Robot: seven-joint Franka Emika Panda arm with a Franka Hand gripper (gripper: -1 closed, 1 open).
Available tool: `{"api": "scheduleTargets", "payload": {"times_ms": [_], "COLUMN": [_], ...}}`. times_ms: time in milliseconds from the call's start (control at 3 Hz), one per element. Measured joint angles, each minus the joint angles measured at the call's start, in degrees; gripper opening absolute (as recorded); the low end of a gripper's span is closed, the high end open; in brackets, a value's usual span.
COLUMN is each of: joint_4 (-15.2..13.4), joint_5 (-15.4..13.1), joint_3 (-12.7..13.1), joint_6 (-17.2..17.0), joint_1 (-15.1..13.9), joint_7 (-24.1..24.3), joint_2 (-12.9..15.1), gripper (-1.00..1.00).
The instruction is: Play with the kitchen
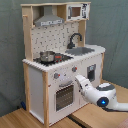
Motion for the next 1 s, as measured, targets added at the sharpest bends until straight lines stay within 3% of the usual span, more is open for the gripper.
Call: {"api": "scheduleTargets", "payload": {"times_ms": [333, 1000], "joint_4": [-0.94, -0.37], "joint_5": [-0.05, -2.06], "joint_3": [-1.90, -7.28], "joint_6": [-1.72, -2.65], "joint_1": [3.96, 7.84], "joint_7": [-5.19, -15.47], "joint_2": [0.00, -0.07], "gripper": [1.00, 1.00]}}
